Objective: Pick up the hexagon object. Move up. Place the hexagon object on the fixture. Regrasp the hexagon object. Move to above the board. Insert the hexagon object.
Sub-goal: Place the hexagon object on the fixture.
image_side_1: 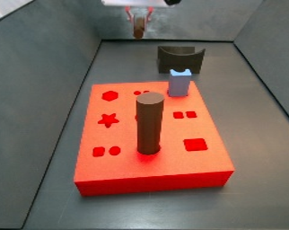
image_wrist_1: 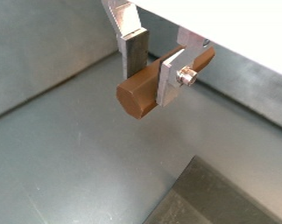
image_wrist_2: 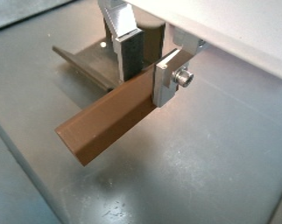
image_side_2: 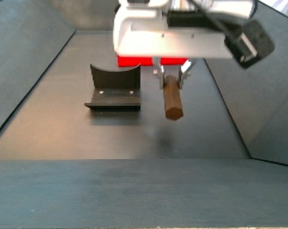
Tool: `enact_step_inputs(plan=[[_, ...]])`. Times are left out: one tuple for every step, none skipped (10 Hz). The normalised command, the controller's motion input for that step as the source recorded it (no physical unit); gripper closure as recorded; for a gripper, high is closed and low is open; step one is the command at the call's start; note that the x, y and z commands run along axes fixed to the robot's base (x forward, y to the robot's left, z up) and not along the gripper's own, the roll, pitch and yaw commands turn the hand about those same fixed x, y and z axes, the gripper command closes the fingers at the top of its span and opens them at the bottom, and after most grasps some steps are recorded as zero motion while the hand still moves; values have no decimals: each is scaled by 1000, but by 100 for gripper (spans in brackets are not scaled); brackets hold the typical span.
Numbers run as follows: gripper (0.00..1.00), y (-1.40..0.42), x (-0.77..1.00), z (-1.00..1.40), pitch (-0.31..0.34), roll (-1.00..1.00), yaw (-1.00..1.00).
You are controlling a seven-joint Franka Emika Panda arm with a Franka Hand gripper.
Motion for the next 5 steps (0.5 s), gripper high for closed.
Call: enact_step_inputs(plan=[[100,-5,-13,1000,17,-38,3],[100,-8,-18,1000,15,-64,9],[100,-7,-21,1000,14,-81,10],[100,-4,-23,945,17,-95,4],[100,-3,-19,737,21,-115,-5]])
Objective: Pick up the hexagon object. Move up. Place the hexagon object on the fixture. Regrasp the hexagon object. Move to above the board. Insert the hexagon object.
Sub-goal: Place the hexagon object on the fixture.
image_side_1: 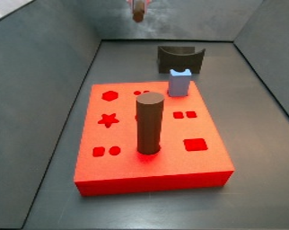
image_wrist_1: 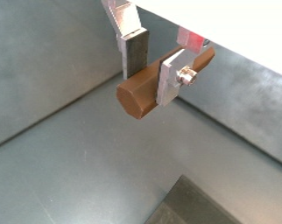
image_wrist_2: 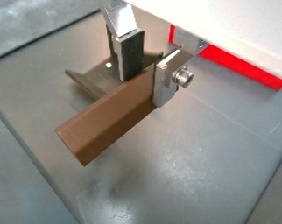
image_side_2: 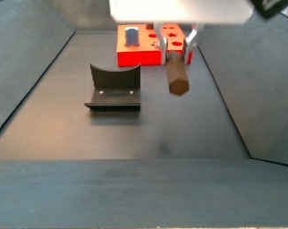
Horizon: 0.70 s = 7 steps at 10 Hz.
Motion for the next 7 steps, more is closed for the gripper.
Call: enact_step_inputs(plan=[[100,0,-14,585,26,-128,-12],[100,1,-8,483,28,-137,-16],[100,4,0,236,43,-154,-25],[100,-662,1000,-89,-30,-48,-239],[100,-645,1000,-156,-10,-18,-220],[100,-558,1000,-137,-6,19,-140],[100,-468,1000,-115,16,45,-65]])
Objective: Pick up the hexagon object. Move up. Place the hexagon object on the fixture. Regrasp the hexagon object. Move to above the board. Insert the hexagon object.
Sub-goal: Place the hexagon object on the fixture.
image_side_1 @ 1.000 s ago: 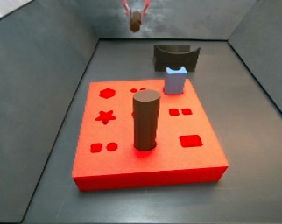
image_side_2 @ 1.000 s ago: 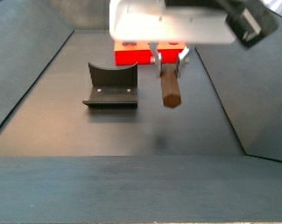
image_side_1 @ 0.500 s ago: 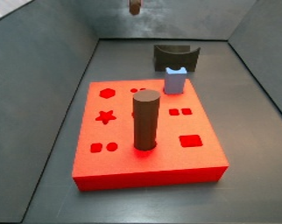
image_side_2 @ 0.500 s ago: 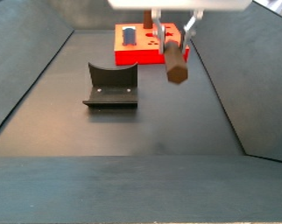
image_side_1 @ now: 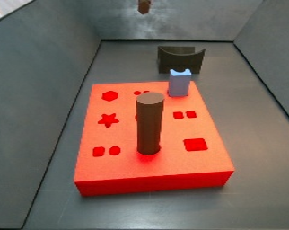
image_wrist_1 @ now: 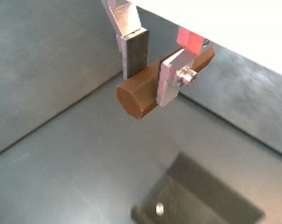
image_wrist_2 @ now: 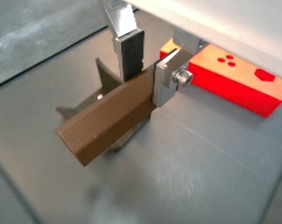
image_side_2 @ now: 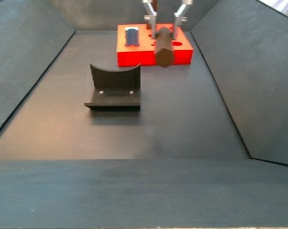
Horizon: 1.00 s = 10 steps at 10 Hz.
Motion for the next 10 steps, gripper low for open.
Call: enact_step_inputs(plan=[[100,-443,1000,-112,25,58,-38],[100,-350,1000,-101,38,85,2],[100,-317,1000,-96,43,90,10],[100,-252,1000,-84,54,109,20],[100,-216,1000,-78,65,117,26],[100,-176,1000,-68,74,126,29],[100,-144,1000,-61,84,126,32],[100,-107,1000,-52,98,115,31],[100,-80,1000,-43,108,118,31],[100,-63,974,-38,118,125,32]])
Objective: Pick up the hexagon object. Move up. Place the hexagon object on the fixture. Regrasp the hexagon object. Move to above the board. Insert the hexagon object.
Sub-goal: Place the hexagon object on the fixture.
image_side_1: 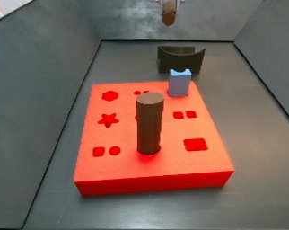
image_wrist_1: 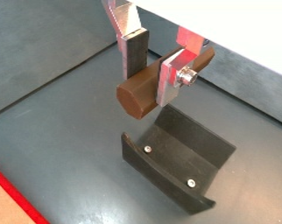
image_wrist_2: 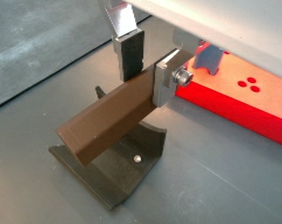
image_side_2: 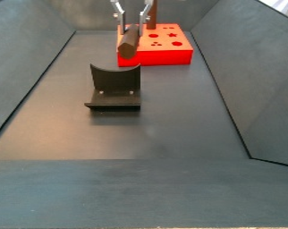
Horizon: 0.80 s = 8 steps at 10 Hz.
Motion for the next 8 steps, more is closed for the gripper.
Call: enact_step_inputs(plan=[[100,-44,916,-31,127,134,36],[100,205,578,305,8,-1000,121],[100,206,519,290,15,-1000,116],[100,174,414,194,35,-1000,88],[100,110,314,97,52,-1000,78],[100,66,187,46,77,-1000,67],[100,53,84,27,103,-1000,53],[100,50,35,24,108,-1000,43]])
